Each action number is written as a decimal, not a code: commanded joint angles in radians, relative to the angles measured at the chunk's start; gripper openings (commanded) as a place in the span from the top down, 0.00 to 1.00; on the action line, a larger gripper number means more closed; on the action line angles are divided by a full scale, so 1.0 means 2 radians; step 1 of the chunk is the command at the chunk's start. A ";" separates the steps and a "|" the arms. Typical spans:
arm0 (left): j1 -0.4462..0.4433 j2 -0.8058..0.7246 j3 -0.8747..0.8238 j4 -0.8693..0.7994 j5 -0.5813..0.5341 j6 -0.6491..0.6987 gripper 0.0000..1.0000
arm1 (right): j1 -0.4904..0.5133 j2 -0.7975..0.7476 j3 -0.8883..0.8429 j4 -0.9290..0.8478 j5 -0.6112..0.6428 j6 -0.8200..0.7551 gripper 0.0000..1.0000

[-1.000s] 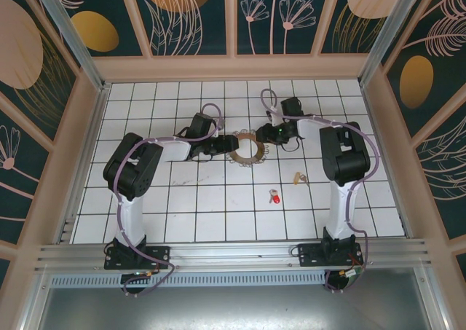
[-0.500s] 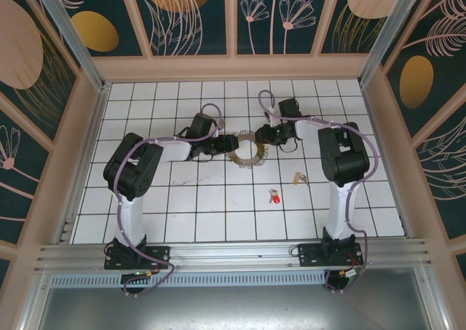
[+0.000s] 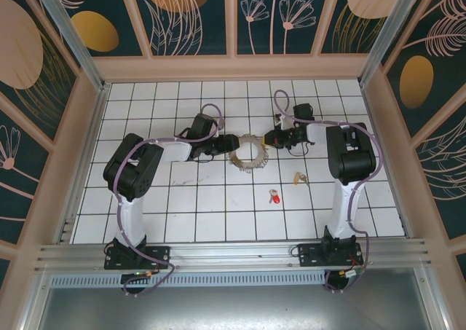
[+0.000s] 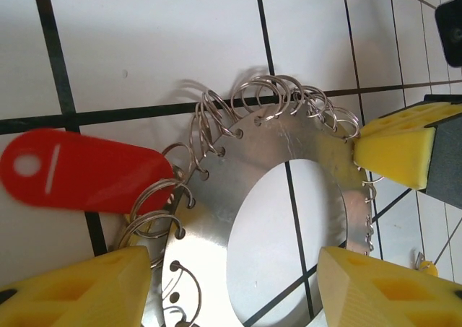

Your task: Put the keys on the keyring

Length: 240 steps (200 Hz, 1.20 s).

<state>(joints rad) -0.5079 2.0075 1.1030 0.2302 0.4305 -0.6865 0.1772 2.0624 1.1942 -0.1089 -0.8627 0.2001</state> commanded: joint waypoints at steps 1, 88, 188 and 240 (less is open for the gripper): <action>0.001 -0.014 -0.018 -0.004 -0.041 -0.003 0.35 | -0.002 -0.035 -0.011 0.016 -0.037 -0.001 0.97; 0.002 -0.143 -0.059 -0.008 -0.110 0.013 0.12 | -0.017 -0.142 -0.047 0.033 -0.088 0.012 1.00; 0.009 -0.236 -0.003 -0.074 -0.002 0.119 0.02 | -0.006 -0.217 -0.025 -0.058 -0.142 -0.075 1.00; 0.009 -0.192 0.042 -0.108 0.064 0.171 0.04 | 0.022 -0.218 0.006 -0.107 -0.147 -0.143 1.00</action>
<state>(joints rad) -0.4957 1.5612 1.1095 0.0895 0.4431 -0.4362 0.2031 1.6630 1.1557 -0.2737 -1.0885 0.0082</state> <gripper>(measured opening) 0.975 0.055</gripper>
